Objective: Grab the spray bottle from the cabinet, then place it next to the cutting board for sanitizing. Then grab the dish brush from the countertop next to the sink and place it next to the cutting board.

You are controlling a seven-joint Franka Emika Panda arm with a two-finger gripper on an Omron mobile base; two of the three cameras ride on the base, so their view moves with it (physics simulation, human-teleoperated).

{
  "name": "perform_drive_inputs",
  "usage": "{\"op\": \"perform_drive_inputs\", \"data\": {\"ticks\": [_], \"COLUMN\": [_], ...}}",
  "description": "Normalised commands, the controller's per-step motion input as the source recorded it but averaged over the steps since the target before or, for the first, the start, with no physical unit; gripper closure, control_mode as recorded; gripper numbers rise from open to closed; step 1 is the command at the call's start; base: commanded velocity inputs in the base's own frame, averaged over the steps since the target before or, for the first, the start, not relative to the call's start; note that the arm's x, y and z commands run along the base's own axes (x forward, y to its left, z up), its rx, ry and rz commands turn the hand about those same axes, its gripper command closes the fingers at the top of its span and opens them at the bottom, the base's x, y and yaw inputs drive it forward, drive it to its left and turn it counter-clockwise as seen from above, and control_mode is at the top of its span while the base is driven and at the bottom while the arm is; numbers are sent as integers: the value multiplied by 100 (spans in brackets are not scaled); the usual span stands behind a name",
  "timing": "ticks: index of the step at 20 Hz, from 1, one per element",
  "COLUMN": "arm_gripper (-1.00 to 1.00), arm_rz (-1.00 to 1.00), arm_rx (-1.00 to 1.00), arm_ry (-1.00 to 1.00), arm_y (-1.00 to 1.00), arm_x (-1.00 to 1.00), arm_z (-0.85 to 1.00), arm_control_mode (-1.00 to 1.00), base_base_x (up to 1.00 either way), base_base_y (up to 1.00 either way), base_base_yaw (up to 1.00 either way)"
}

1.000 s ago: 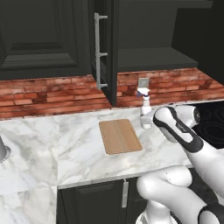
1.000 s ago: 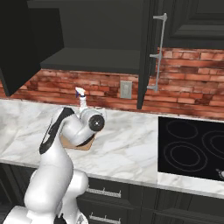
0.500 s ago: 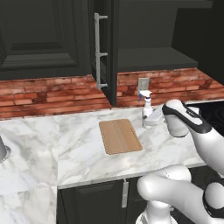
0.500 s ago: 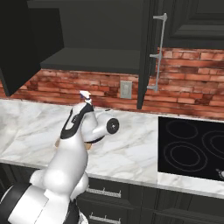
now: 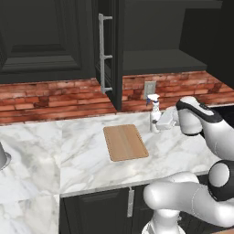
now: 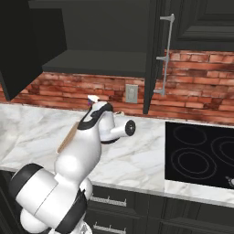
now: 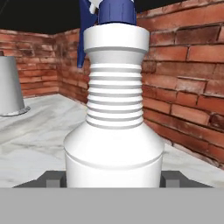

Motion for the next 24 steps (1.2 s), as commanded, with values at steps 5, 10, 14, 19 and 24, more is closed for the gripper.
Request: {"op": "perform_drive_inputs", "data": {"ticks": [5, 10, 14, 19, 24], "arm_gripper": [100, 100, 100, 100, 100], "arm_rz": [11, 10, 7, 5, 6], "arm_rx": [0, 0, 0, 0, 0], "arm_ry": [0, 0, 0, 0, 0], "arm_y": [-9, 0, 0, -4, 0], "arm_x": [8, 9, 7, 1, 0], "arm_z": [-30, -30, -23, -18, -32], "arm_control_mode": [-100, -100, -100, -100, -100], "base_base_x": [0, 0, 0, 0, 0], "base_base_y": [0, 0, 0, 0, 0], "base_base_yaw": [0, 0, 0, 0, 0]}}
